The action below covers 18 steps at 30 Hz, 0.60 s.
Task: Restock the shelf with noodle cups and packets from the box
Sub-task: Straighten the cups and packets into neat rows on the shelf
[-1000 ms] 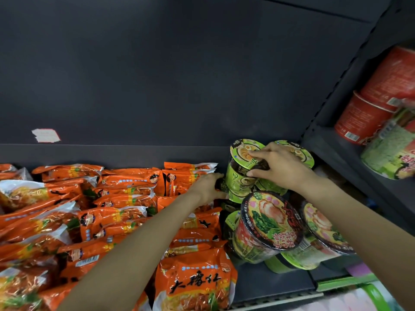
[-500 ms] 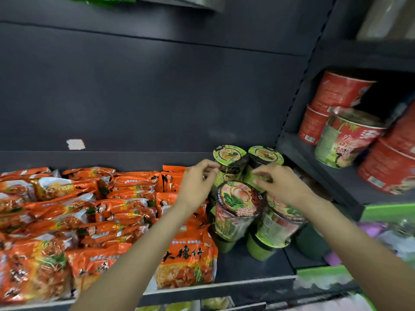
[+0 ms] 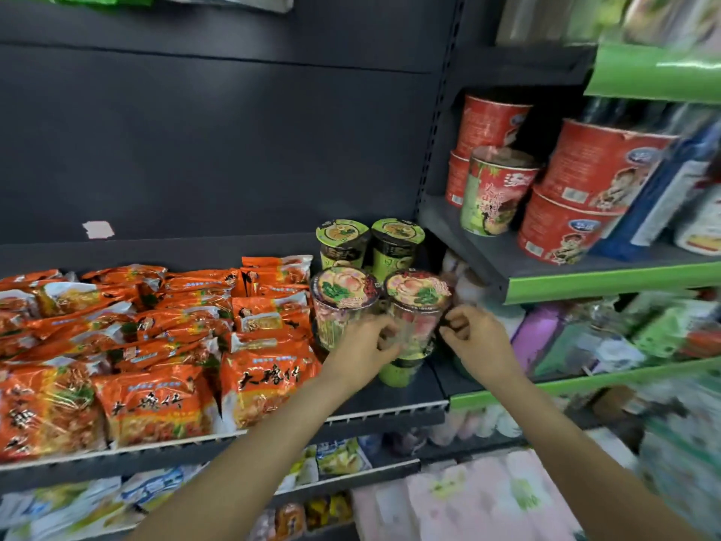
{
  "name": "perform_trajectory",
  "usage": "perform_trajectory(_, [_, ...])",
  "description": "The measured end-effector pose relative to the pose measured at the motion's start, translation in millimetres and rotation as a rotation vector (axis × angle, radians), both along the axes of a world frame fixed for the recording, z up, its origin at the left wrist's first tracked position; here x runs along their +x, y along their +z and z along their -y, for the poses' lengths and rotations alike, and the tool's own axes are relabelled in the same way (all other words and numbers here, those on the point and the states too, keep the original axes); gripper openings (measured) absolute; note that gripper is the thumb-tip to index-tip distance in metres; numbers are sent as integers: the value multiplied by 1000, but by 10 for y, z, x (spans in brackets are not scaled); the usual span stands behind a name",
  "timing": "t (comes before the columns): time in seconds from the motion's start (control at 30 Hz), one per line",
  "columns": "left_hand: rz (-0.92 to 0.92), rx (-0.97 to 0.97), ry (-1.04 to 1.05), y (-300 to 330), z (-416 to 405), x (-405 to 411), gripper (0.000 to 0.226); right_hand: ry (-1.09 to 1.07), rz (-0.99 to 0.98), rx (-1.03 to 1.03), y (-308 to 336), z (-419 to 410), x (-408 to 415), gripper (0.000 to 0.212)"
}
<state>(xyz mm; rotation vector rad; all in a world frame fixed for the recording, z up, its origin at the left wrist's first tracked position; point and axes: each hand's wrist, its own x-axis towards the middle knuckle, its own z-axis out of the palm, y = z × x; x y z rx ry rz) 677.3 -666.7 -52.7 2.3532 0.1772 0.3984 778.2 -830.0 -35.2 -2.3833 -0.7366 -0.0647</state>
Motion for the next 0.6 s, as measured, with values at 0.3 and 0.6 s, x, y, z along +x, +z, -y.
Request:
perform_trajectory(0.3, [-392, -488, 128, -561, 76, 166, 71, 53, -454, -41, -632, -18, 60, 72])
perform_trajectory(0.6, [-358, -584, 139, -769, 85, 432, 66, 19, -412, 109, -831, -217, 187, 71])
